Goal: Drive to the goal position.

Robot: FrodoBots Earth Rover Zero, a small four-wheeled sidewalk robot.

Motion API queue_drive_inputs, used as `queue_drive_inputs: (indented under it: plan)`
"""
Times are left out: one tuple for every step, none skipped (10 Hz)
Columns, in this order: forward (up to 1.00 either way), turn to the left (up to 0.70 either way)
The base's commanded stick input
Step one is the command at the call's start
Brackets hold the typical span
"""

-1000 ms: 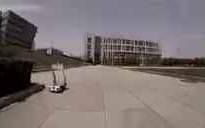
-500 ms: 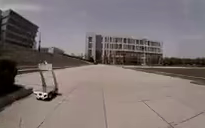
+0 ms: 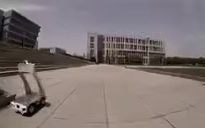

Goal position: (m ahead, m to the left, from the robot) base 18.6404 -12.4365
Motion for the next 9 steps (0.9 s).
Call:
queue_drive_inputs:
  plan:
    - [1.0, 0.0]
    - [1.0, 0.0]
    - [1.0, 0.0]
    - [1.0, 0.0]
    - [1.0, 0.0]
    - [1.0, 0.0]
    - [1.0, 0.0]
    - [1.0, 0.0]
    - [1.0, 0.0]
